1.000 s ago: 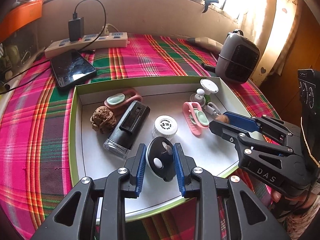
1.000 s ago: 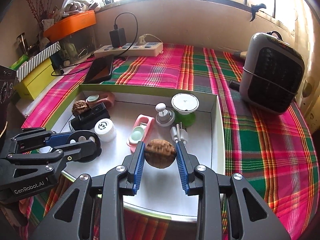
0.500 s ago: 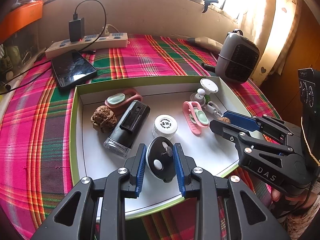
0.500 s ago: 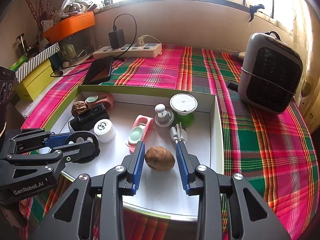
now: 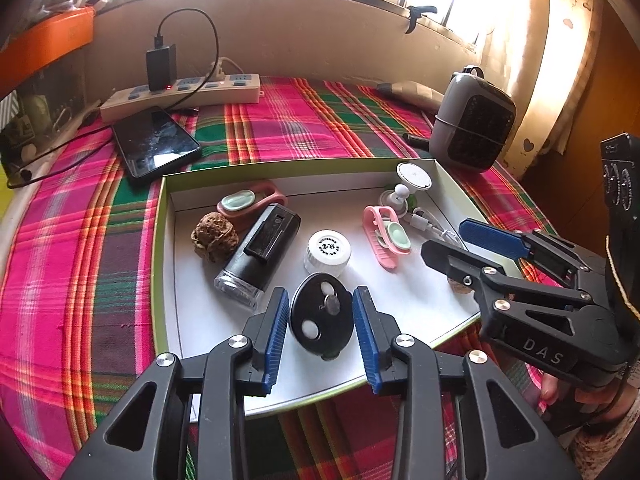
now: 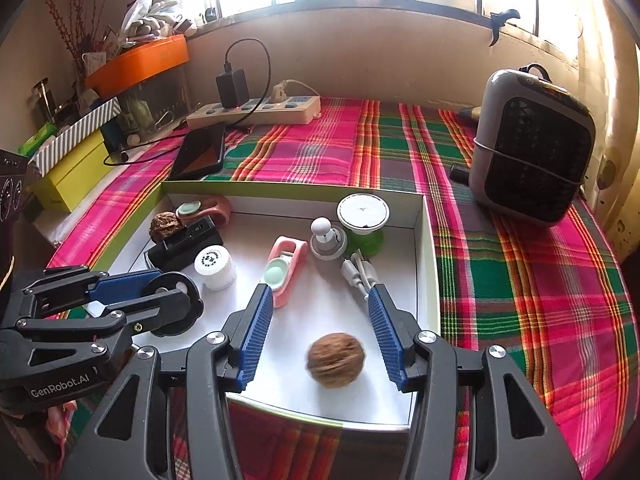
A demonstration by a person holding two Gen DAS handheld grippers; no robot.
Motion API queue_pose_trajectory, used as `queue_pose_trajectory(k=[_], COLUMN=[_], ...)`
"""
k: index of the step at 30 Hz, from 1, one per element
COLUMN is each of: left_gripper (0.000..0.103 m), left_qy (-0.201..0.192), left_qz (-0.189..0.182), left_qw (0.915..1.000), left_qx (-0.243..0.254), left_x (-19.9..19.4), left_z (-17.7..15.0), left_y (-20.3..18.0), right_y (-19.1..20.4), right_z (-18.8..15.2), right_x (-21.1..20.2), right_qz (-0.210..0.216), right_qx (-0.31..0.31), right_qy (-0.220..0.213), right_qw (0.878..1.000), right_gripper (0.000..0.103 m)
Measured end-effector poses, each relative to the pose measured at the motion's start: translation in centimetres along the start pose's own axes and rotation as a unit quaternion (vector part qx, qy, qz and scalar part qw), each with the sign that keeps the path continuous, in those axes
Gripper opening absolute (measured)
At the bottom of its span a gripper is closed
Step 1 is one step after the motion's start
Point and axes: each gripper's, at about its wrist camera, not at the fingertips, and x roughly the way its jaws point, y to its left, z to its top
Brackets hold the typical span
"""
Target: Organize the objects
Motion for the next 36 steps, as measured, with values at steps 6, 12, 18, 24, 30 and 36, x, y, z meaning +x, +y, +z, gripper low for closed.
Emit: queue_pose_trajectory(k=[6,12,18,24,30,36], left_gripper=[0.032,0.032,0.032,0.032,0.032,0.032], left_qy=[-0.018,-0.031,-0.048,-0.06,-0.067,-0.061], left_qz=[0.027,0.04,0.059,0.073,0.088,0.093], left_qw=[0.9995,0.9987,0.9971,0.9954,0.9937,0.9938], left_qx=[-0.001,0.001,0.007,0.013,0.018,0.007], left_x=[-1.2,-2.3,-3.5,-4.6,-5.8,-6.6], left_z=[-0.6,-0.9,-1.2,-1.8,-2.7,-4.3], left_y=[-0.5,-0.9,-1.5,-2.3,-3.2,-3.5], right_y=[0.3,0.4,0.4,0.5,1.1,1.2], right_z=[-0.2,-0.5,-0.9,-1.3,-1.9,-3.1], right_x=[-1.0,-1.6,-2.4,-3.5,-4.9,-5.6], right_qz=[-0.001,0.0,0.004,0.006,0.004,-0.009], right_qx=[-0.002,0.004,0.009,0.011,0.008,0.011], right_qy=[-0.007,-0.01,-0.015,-0.021,-0.022,-0.008], right_qw=[1.0,1.0,1.0,1.0,1.0,1.0], right_gripper=[0.051,0.051,0.051,0.051,0.051,0.051])
